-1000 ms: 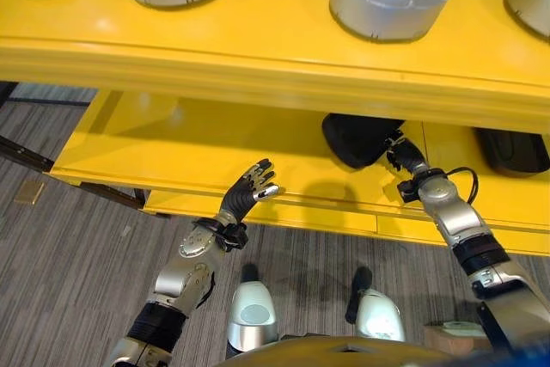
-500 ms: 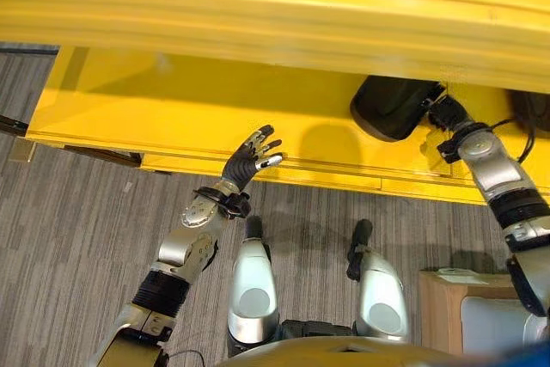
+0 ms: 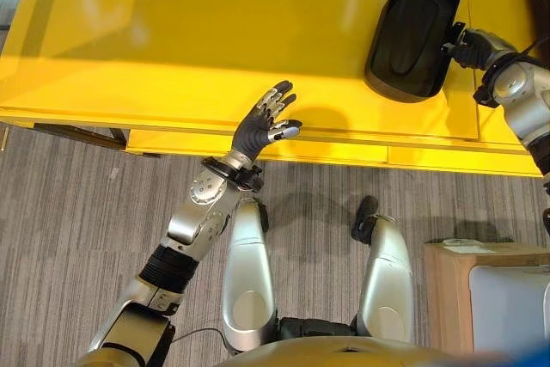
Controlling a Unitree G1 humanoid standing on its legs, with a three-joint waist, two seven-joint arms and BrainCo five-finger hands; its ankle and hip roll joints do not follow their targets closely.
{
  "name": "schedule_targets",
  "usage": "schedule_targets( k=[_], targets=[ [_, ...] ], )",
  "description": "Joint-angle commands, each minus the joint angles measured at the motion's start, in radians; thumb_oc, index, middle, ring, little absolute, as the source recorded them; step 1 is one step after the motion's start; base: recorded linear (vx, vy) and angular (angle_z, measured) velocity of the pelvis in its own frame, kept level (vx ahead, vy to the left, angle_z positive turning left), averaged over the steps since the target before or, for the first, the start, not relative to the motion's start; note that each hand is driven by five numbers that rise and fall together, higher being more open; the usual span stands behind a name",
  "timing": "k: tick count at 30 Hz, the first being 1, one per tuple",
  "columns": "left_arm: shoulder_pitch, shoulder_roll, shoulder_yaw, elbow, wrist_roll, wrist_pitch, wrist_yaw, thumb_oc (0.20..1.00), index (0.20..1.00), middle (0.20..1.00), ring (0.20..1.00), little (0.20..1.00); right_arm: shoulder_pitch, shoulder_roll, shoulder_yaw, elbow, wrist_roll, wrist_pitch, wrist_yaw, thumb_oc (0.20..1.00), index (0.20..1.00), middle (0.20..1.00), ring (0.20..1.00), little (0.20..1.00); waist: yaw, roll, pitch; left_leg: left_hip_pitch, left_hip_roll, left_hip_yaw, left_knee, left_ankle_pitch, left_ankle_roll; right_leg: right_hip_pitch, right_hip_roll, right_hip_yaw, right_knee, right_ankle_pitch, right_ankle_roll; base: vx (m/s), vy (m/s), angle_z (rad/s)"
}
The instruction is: Move parts from the plastic box to the shelf.
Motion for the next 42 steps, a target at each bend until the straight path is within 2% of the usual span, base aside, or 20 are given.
schedule_targets(
  k=[1,9,14,20,25,29,35,40,42],
  targets=[
    [0.102,0.01,-0.034,0.053,-0.007,0.03,0.006,1.0,1.0,1.0,1.0,1.0,-0.005,-0.039,0.024,-0.005,-0.112,-0.035,-0.027,0.2,0.2,0.2,0.2,0.2,0.01,0.01,-0.033,0.041,-0.015,0.059,-0.043,-0.004,0.059,0.034,0.025,-0.049,0.177,-0.143,-0.023,-0.01,-0.024,-0.14],
    [0.123,0.024,-0.033,0.056,-0.017,0.019,-0.016,1.0,1.0,1.0,1.0,1.0,-0.07,-0.033,0.075,0.045,-0.076,-0.011,-0.043,0.2,0.2,0.2,0.2,0.2,0.022,0.017,-0.033,0.025,-0.013,0.056,-0.05,0.002,0.054,0.012,0.033,-0.044,0.184,-0.146,-0.025,0.0,-0.003,-0.01],
    [0.124,0.025,-0.037,0.061,-0.022,0.01,-0.022,1.0,1.0,1.0,1.0,1.0,-0.108,-0.018,0.09,0.096,-0.14,0.011,-0.083,0.2,0.2,0.2,0.2,0.2,0.028,0.024,-0.033,0.023,-0.013,0.056,-0.06,0.009,0.05,0.004,0.034,-0.044,0.188,-0.149,-0.026,0.0,0.0,0.0],
    [0.12,0.034,-0.043,0.071,-0.04,0.006,-0.03,1.0,1.0,1.0,1.0,1.0,-0.178,-0.016,0.135,0.162,-0.209,-0.003,-0.137,0.2,0.2,0.2,0.2,0.2,0.035,0.038,-0.033,0.016,-0.015,0.055,-0.069,0.019,0.045,-0.008,0.032,-0.044,0.196,-0.153,-0.028,0.0,0.0,0.0],
    [0.128,0.042,-0.047,0.068,-0.05,0.0,-0.038,1.0,1.0,1.0,1.0,1.0,-0.224,-0.028,0.167,0.175,-0.276,-0.011,-0.142,0.2,0.2,0.2,0.2,0.2,0.037,0.046,-0.033,0.014,-0.017,0.058,-0.074,0.021,0.041,-0.013,0.031,-0.044,0.198,-0.157,-0.029,0.0,0.0,0.0],
    [0.137,0.046,-0.047,0.071,-0.064,-0.013,-0.04,1.0,1.0,1.0,1.0,1.0,-0.247,-0.048,0.215,0.17,-0.33,-0.044,-0.167,0.2,0.2,0.2,0.2,0.2,0.037,0.052,-0.033,0.02,-0.018,0.063,-0.086,0.025,0.04,-0.014,0.028,-0.044,0.196,-0.161,-0.03,0.0,0.0,0.0],
    [0.144,0.05,-0.044,0.077,-0.078,-0.024,-0.057,1.0,1.0,1.0,1.0,1.0,-0.252,-0.055,0.241,0.149,-0.288,-0.046,-0.141,0.2,0.2,0.2,0.2,0.2,0.032,0.057,-0.033,0.021,-0.015,0.069,-0.092,0.028,0.039,-0.02,0.026,-0.041,0.198,-0.165,-0.032,0.0,0.0,0.0],
    [0.139,0.044,-0.045,0.077,-0.076,-0.025,-0.057,1.0,1.0,1.0,1.0,1.0,-0.239,-0.039,0.237,0.144,-0.251,-0.021,-0.098,0.2,0.2,0.2,0.2,0.2,0.03,0.061,-0.033,0.026,-0.018,0.072,-0.105,0.032,0.037,-0.02,0.025,-0.039,0.192,-0.165,-0.032,0.0,0.006,0.0],
    [0.137,0.04,-0.046,0.08,-0.078,-0.025,-0.054,1.0,1.0,1.0,1.0,1.0,-0.218,-0.022,0.226,0.16,-0.158,0.025,-0.07,0.231,0.231,0.231,0.231,0.231,0.029,0.064,-0.033,0.029,-0.019,0.075,-0.11,0.032,0.038,-0.019,0.024,-0.038,0.191,-0.166,-0.033,0.01,0.04,0.0]
  ],
)
